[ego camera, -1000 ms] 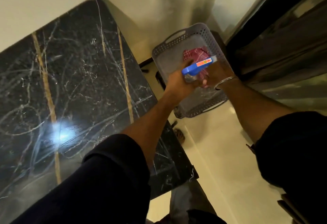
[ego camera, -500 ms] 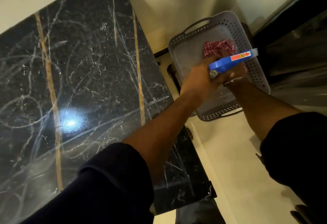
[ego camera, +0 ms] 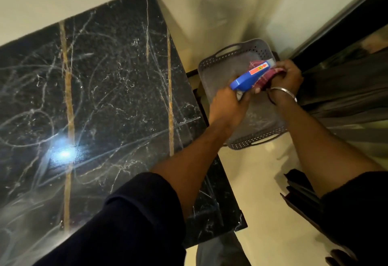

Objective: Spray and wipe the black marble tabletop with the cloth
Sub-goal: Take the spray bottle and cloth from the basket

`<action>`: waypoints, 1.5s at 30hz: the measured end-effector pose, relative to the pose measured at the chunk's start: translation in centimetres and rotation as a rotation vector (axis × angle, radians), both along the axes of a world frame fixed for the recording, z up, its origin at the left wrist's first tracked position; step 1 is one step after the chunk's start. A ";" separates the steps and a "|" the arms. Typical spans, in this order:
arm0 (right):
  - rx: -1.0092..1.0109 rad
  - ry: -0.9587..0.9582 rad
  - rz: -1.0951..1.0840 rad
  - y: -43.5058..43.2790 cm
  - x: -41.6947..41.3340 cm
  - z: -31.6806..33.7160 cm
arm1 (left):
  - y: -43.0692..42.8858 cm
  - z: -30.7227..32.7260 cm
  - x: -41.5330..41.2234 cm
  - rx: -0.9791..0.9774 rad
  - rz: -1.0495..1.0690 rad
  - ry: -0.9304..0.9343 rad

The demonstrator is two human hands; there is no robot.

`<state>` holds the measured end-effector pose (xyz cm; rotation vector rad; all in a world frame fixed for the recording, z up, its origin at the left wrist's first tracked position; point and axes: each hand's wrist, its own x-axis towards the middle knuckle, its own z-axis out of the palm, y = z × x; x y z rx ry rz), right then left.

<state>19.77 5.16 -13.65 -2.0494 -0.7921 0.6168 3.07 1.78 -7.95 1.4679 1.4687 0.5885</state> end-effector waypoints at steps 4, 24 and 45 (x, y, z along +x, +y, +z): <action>0.117 0.621 -0.228 -1.4 1.1 3.5 | -0.2 3.2 -0.3 0.105 0.003 -0.024; 0.178 1.017 0.146 -3.5 -19.4 24.6 | -2.7 22.7 -22.9 0.459 0.215 -0.250; -0.081 1.244 0.102 -13.6 -58.1 25.0 | -13.9 21.2 -61.7 0.301 0.147 -0.203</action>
